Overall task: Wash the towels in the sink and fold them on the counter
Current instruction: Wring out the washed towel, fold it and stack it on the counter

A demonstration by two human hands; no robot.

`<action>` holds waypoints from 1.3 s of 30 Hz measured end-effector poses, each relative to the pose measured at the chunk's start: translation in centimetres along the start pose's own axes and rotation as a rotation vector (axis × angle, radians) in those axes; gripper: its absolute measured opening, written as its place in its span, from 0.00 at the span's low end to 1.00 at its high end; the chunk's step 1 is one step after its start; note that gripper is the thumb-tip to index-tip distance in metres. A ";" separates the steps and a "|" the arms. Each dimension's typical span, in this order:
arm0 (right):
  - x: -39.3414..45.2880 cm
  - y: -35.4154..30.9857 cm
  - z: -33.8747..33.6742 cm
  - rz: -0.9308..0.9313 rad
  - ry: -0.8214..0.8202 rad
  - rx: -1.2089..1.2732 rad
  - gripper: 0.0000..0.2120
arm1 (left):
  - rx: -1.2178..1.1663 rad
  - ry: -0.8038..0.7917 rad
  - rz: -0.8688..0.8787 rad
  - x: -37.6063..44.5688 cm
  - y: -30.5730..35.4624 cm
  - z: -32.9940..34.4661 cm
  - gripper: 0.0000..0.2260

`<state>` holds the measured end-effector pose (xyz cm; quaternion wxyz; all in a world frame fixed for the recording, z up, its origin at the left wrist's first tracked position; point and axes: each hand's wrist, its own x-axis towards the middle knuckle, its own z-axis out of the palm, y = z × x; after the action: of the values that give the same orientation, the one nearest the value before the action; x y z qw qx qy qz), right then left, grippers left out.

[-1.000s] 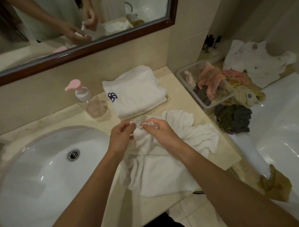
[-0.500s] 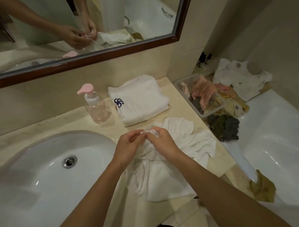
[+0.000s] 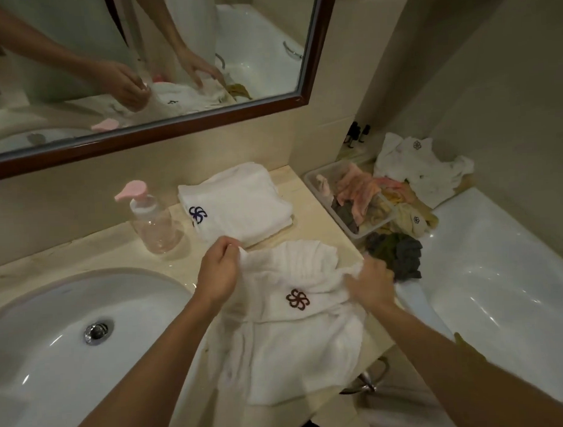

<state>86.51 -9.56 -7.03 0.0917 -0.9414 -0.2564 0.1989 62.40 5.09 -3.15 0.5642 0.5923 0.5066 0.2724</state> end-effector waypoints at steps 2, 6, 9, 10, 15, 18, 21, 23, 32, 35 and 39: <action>2.8 2.6 -0.6 0.115 -0.133 0.049 0.33 | -0.020 -0.002 0.034 0.1 1.0 2.0 0.09; 5.0 4.4 0.4 -0.003 -0.220 0.262 0.08 | 0.239 -0.159 0.187 0.7 1.1 7.9 0.05; 4.2 4.6 0.8 -0.236 -0.151 0.396 0.06 | 0.838 -0.448 0.202 1.6 0.1 13.3 0.26; 3.5 4.5 0.4 -0.304 -0.181 0.458 0.03 | 0.938 -0.539 0.177 2.0 -0.5 14.8 0.31; 2.9 4.4 -2.1 -0.564 -0.382 0.548 0.09 | 0.725 -0.659 0.024 3.2 -1.2 16.2 0.23; 5.4 5.0 -2.6 -0.449 -0.465 0.513 0.04 | 0.599 -0.440 -0.025 3.4 -0.7 13.9 0.18; 7.1 5.1 -2.4 -0.328 -0.661 0.479 0.10 | 0.620 -0.358 -0.023 3.0 -0.2 11.8 0.16; 7.5 4.3 -2.2 -0.389 -0.730 0.441 0.10 | 0.569 -0.274 -0.041 3.0 0.1 10.5 0.15; 8.1 4.2 -0.9 -0.383 -0.812 0.362 0.03 | 0.437 -0.014 -0.169 3.6 -0.6 7.7 0.13; 7.8 3.2 -0.6 -0.309 -0.681 0.589 0.08 | 0.561 -0.205 0.028 3.2 -0.7 7.7 0.11; 6.6 -1.1 -0.6 -0.421 -0.748 0.735 0.23 | 0.687 -0.395 0.261 2.5 -0.6 9.4 0.09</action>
<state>91.52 -5.24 -8.31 0.3540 -0.6416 -0.3675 0.5727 71.53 3.59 -6.34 0.3808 0.8462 0.3707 0.0381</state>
